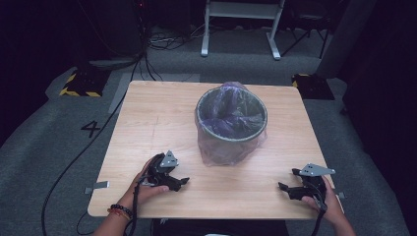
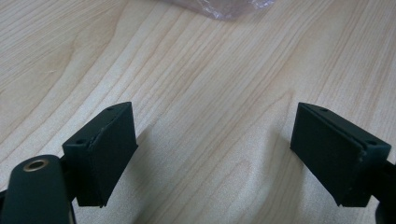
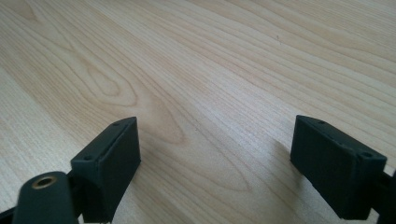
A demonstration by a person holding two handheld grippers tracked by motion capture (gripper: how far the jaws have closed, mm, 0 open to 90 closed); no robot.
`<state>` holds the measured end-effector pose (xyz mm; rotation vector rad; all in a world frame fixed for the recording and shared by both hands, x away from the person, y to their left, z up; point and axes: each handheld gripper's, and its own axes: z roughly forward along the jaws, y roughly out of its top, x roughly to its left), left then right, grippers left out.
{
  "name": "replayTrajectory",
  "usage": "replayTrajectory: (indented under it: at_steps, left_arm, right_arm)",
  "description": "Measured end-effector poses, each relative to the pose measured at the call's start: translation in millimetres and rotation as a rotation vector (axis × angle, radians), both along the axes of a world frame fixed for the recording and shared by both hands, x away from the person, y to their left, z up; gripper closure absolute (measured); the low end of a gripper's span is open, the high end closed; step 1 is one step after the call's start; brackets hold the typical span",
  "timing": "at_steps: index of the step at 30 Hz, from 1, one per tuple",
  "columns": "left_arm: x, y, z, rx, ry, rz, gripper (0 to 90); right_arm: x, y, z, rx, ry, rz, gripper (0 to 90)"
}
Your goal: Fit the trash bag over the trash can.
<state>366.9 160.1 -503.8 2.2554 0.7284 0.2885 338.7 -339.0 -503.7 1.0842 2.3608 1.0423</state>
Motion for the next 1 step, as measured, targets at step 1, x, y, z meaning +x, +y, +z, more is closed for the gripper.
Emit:
replayTrajectory:
  at_steps: [1]
  left_arm:
    - [0.1,0.0,0.0,0.000,0.000,0.000,14.0]
  right_arm:
    - [0.0,0.0,0.0,0.000,0.000,0.000,15.8]
